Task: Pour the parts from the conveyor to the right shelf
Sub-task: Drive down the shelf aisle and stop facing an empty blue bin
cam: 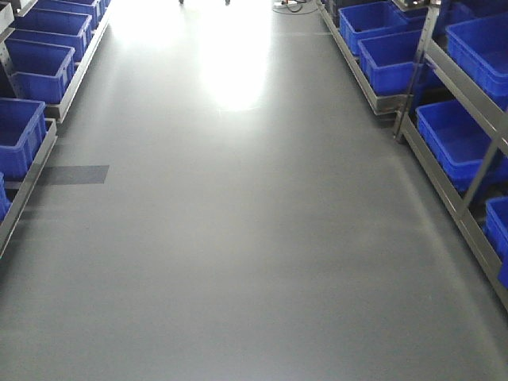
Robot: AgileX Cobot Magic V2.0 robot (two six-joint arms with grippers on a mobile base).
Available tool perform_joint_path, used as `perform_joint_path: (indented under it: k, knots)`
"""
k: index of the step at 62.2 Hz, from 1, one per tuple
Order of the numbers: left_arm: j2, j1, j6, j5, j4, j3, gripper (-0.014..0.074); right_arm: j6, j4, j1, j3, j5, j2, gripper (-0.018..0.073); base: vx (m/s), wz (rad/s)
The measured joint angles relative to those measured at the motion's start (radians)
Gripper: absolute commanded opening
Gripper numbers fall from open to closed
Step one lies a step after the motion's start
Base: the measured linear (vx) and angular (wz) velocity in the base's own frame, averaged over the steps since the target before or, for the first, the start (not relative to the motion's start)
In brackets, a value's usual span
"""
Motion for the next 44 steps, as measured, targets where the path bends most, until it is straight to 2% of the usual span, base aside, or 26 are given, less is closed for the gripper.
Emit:
perform_joint_path:
  k: [44]
  knots:
    - [0.000,0.000,0.000,0.000,0.000,0.000,-0.0006,0.000,0.000,0.000,0.000,0.000,0.000,-0.0009,0.61,0.09]
